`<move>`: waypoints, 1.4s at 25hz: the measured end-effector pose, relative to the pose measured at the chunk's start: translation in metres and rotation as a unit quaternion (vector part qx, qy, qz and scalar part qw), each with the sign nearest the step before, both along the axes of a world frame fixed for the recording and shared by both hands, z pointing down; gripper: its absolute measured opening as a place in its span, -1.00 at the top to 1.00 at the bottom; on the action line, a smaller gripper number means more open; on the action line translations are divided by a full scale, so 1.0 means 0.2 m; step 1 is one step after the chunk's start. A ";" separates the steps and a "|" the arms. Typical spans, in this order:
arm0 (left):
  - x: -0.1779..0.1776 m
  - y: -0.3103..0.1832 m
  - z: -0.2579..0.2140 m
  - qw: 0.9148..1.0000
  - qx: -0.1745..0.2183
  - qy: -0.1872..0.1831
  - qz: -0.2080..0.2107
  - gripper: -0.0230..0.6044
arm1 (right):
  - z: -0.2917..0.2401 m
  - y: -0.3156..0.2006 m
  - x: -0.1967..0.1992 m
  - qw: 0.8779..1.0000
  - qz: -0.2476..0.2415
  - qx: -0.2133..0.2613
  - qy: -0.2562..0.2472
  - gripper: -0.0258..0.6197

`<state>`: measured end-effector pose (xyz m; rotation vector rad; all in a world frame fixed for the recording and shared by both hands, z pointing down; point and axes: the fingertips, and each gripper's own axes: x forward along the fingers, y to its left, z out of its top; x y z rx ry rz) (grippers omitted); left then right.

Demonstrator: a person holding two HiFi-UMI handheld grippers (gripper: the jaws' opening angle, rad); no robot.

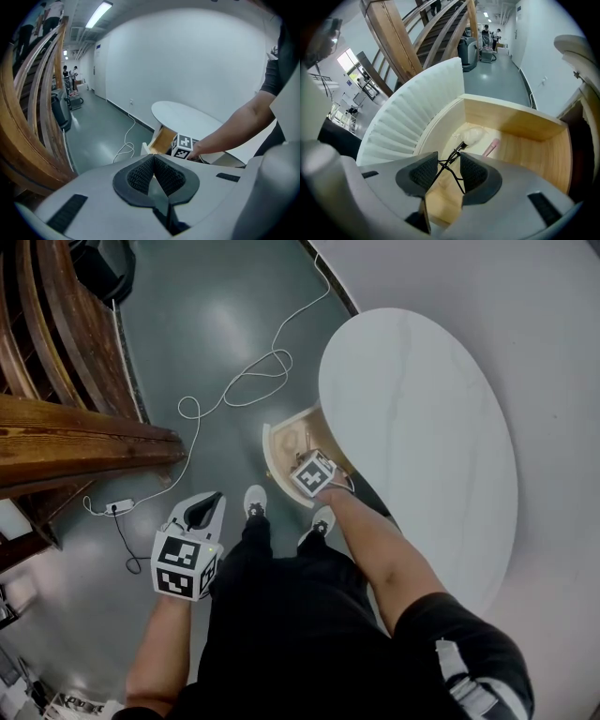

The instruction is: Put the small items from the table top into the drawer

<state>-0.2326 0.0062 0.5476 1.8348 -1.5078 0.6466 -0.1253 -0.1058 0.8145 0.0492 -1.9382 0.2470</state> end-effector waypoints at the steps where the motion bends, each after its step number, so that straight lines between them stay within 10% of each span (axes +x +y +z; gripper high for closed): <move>1: 0.00 0.00 0.00 1.000 -0.002 0.000 0.002 0.87 | 0.00 0.01 0.00 1.000 -0.001 -0.006 0.002 0.47; 10: 0.04 -0.08 -0.02 1.000 0.002 -0.001 0.022 0.87 | 0.05 0.10 0.18 0.995 0.037 -0.061 0.071 0.47; 26: 0.29 -0.40 -0.15 0.994 0.065 0.014 0.093 0.88 | -0.64 0.08 0.15 0.979 0.147 -0.050 -0.132 0.47; 35: 0.53 -0.50 -0.26 0.982 0.098 0.030 0.160 0.87 | -1.28 -0.01 0.30 0.941 0.222 -0.007 -0.255 0.48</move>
